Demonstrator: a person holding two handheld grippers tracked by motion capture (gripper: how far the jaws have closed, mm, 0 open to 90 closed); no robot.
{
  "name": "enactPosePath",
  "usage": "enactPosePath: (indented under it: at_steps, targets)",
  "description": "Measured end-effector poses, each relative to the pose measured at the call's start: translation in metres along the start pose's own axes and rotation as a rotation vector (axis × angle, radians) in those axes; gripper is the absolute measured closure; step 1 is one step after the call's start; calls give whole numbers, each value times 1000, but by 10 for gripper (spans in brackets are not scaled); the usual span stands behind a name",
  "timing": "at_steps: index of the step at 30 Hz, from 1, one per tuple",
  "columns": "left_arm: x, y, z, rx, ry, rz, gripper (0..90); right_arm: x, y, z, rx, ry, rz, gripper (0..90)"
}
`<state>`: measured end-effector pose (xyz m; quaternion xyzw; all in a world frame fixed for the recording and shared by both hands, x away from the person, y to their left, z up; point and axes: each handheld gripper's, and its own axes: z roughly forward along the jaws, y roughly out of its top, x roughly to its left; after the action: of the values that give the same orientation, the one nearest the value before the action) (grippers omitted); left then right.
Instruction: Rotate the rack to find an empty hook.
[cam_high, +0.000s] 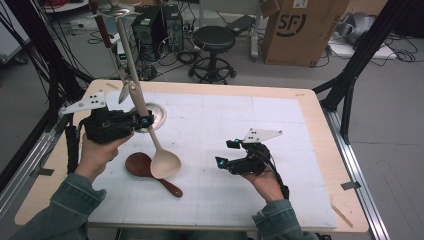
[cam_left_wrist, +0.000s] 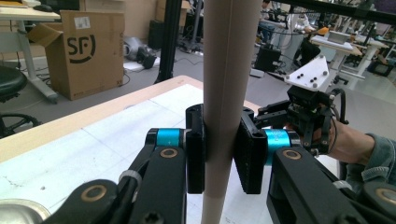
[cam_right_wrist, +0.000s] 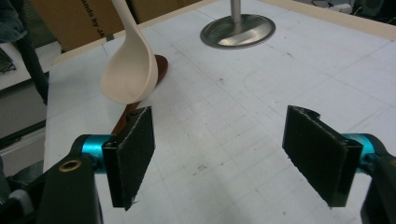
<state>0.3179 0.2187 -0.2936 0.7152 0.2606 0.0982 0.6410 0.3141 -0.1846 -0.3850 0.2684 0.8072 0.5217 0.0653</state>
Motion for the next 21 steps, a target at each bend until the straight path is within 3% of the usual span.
enactPosePath:
  at_steps: [9,21]
  targets:
    - [4,4,-5,-7,12,-2,762,-4,-7,-9,-9,-59,11,184]
    - [11,19,-15,-10,17,11,762,-8,-16,-16,-3,-80,15,169]
